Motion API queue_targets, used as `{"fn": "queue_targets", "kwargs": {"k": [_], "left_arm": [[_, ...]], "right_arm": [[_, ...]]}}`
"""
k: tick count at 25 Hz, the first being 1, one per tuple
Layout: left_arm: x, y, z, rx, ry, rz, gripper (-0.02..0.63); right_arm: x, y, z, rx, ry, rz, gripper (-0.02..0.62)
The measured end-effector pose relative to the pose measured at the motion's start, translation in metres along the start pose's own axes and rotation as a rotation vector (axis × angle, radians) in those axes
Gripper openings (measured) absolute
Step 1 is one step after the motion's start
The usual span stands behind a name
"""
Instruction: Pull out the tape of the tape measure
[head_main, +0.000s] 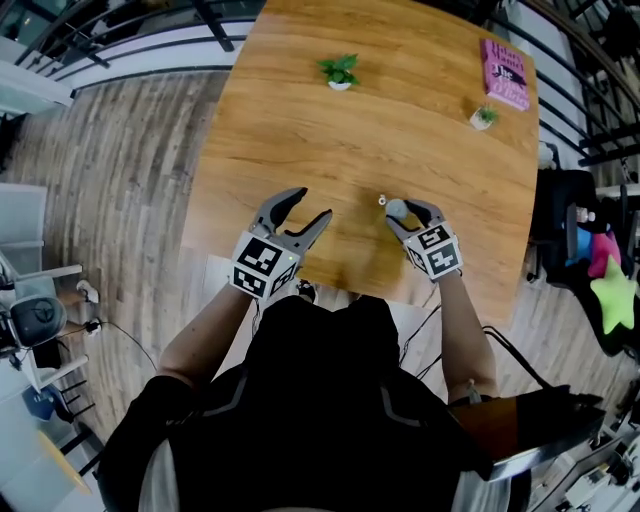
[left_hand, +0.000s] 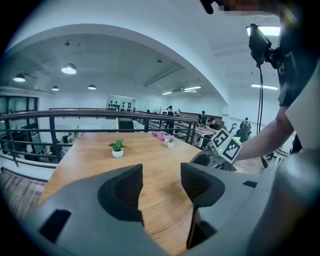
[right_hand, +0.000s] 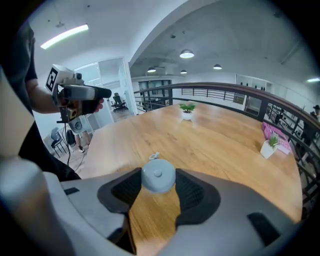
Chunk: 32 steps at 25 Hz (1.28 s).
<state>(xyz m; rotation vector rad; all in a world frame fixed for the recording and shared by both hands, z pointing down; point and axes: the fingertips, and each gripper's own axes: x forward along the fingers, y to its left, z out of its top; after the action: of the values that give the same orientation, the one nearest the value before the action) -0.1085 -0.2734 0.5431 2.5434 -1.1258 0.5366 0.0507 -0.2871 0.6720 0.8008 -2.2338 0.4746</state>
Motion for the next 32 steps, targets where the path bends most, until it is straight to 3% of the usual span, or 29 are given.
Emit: {"fn": "queue_targets", "kwargs": {"k": [7, 12, 16, 20, 25, 32], "left_arm": [[0.008, -0.012, 0.048, 0.057, -0.088, -0.049, 0.255], [0.016, -0.044, 0.079, 0.119, -0.122, -0.161, 0.255], [0.017, -0.070, 0.110, 0.150, -0.173, -0.252, 0.255], [0.020, -0.099, 0.135, 0.207, -0.208, -0.329, 0.255], [0.028, -0.128, 0.154, 0.413, -0.218, -0.342, 0.231], [0.029, -0.158, 0.164, 0.475, -0.237, -0.440, 0.190]], "right_arm": [[-0.073, 0.009, 0.070, 0.012, -0.095, 0.026, 0.222], [-0.129, 0.013, 0.113, 0.029, -0.168, 0.036, 0.222], [-0.169, 0.019, 0.141, -0.036, -0.208, 0.014, 0.222], [-0.200, 0.027, 0.151, -0.093, -0.227, 0.020, 0.222], [-0.224, 0.030, 0.152, -0.112, -0.227, 0.031, 0.222], [-0.239, 0.029, 0.153, -0.132, -0.218, 0.032, 0.222]]}}
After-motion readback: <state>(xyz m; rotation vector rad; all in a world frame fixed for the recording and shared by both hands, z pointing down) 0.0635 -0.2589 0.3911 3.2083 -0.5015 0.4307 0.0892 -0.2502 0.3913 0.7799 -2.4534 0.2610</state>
